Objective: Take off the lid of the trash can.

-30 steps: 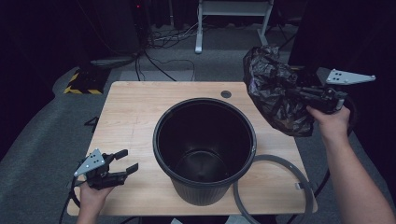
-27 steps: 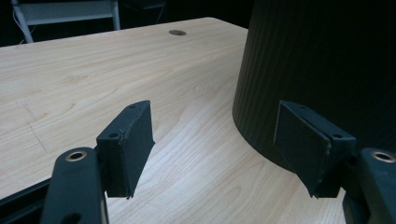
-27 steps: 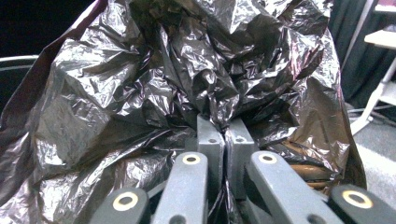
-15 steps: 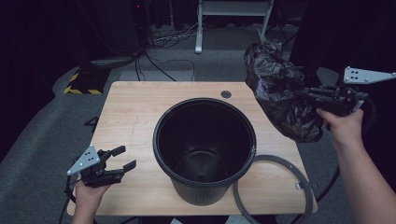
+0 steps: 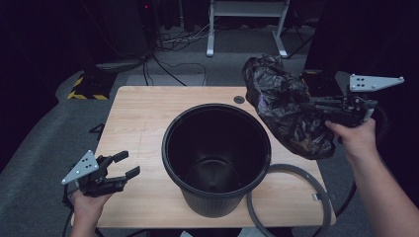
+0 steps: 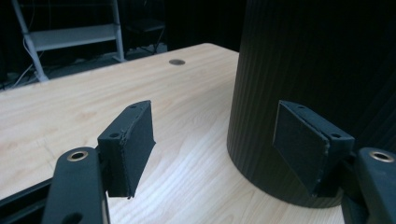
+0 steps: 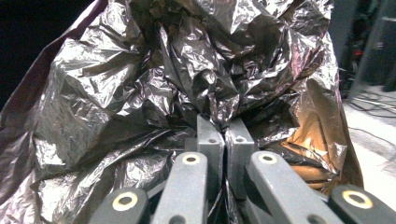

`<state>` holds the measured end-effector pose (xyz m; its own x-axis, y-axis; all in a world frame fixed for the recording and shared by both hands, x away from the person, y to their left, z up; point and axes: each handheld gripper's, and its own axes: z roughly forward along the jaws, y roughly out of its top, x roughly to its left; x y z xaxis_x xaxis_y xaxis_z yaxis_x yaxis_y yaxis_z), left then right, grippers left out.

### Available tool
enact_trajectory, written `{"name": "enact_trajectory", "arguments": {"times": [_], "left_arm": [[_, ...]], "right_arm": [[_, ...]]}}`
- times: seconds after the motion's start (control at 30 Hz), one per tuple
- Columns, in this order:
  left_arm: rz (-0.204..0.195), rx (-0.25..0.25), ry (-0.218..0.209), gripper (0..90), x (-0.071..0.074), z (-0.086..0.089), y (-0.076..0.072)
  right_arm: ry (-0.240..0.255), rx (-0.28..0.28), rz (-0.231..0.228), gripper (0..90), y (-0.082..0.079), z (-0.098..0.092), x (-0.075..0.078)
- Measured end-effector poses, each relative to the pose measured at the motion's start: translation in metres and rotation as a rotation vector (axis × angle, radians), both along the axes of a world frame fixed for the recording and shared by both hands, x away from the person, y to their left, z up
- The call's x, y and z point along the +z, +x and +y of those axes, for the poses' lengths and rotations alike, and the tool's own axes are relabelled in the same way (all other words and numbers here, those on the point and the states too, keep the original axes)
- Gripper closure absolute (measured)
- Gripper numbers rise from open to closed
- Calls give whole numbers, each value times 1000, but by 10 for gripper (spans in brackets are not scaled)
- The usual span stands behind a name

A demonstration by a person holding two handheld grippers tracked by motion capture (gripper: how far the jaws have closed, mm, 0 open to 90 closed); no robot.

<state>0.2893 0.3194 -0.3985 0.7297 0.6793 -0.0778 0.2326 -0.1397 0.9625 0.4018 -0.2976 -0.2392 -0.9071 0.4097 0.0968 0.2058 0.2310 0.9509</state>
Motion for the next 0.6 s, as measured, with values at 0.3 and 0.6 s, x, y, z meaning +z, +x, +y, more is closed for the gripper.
{"name": "enact_trajectory", "arguments": {"times": [0.3, 0.6], "left_arm": [[-43, -8, 12, 291, 29, -3, 2], [-65, -17, 19, 294, 50, -7, 4]], "right_arm": [[-9, 102, 31, 876, -13, 41, 9], [-73, 197, 28, 874, -28, 92, 24]]}}
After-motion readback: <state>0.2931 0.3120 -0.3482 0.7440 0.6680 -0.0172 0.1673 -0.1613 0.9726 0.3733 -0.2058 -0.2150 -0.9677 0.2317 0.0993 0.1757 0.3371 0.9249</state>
